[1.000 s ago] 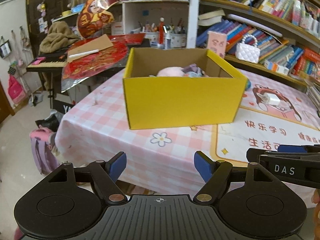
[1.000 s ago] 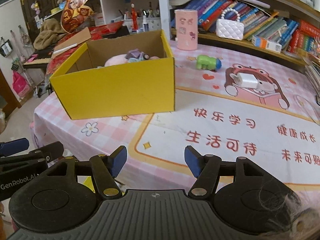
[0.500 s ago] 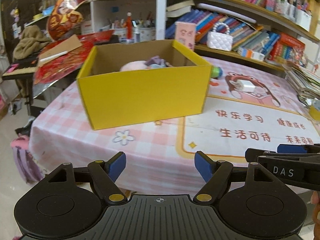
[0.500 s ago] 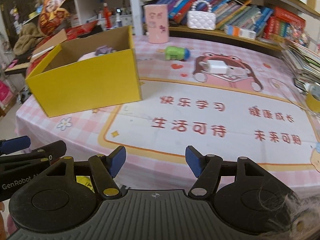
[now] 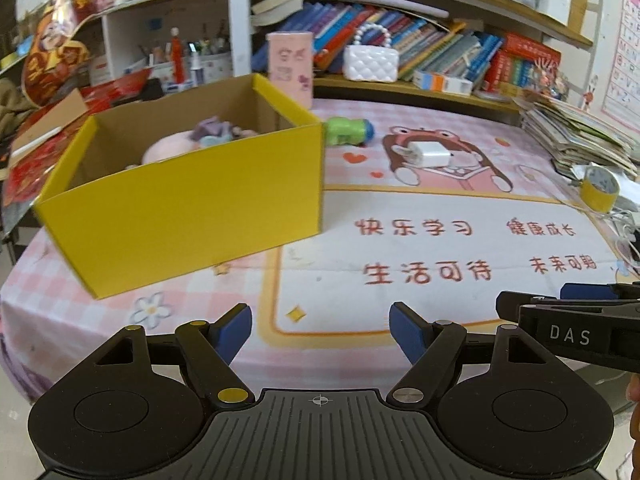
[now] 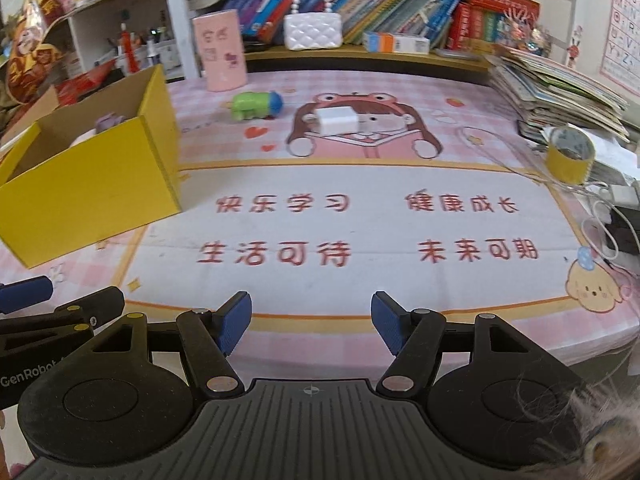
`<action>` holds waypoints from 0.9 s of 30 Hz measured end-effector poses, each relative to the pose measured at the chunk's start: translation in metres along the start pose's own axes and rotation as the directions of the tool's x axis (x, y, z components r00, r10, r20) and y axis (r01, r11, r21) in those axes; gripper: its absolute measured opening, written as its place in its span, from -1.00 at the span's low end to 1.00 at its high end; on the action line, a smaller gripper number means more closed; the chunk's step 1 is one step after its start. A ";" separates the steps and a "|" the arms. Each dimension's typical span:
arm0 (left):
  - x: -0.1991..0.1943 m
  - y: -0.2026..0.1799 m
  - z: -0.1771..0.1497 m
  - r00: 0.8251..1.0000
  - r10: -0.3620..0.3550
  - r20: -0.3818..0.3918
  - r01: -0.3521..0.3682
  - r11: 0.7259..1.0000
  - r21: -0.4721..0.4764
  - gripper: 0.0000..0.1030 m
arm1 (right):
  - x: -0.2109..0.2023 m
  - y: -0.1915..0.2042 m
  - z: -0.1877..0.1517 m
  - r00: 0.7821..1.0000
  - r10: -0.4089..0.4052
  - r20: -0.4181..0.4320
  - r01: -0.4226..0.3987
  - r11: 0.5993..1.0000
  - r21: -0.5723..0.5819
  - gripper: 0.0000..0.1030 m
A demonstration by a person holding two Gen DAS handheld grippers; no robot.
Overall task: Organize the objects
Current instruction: 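Withdraw both tools from the box toward the white charger and green toy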
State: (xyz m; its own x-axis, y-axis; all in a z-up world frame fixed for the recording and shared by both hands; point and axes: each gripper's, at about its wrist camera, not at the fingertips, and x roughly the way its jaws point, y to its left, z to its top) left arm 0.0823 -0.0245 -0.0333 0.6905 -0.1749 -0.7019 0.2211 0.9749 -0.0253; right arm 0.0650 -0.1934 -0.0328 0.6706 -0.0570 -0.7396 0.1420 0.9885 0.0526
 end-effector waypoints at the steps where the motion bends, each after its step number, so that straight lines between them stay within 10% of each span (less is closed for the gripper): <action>1: 0.004 -0.005 0.003 1.000 -0.005 -0.002 0.005 1.000 0.004 0.51 | 0.001 -0.004 0.002 1.000 -0.006 0.001 0.006 1.000 0.003 0.24; 27: 0.081 -0.077 0.077 0.999 0.047 -0.010 -0.047 0.999 -0.024 0.51 | 0.077 -0.081 0.091 0.998 0.052 -0.026 -0.054 0.997 -0.052 0.26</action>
State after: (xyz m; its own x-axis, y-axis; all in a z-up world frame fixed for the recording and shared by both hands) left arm 0.1745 -0.1244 -0.0338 0.6933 -0.1277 -0.7092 0.1717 0.9851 -0.0096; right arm 0.1712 -0.2908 -0.0332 0.6579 -0.0016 -0.7531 0.0680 0.9960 0.0573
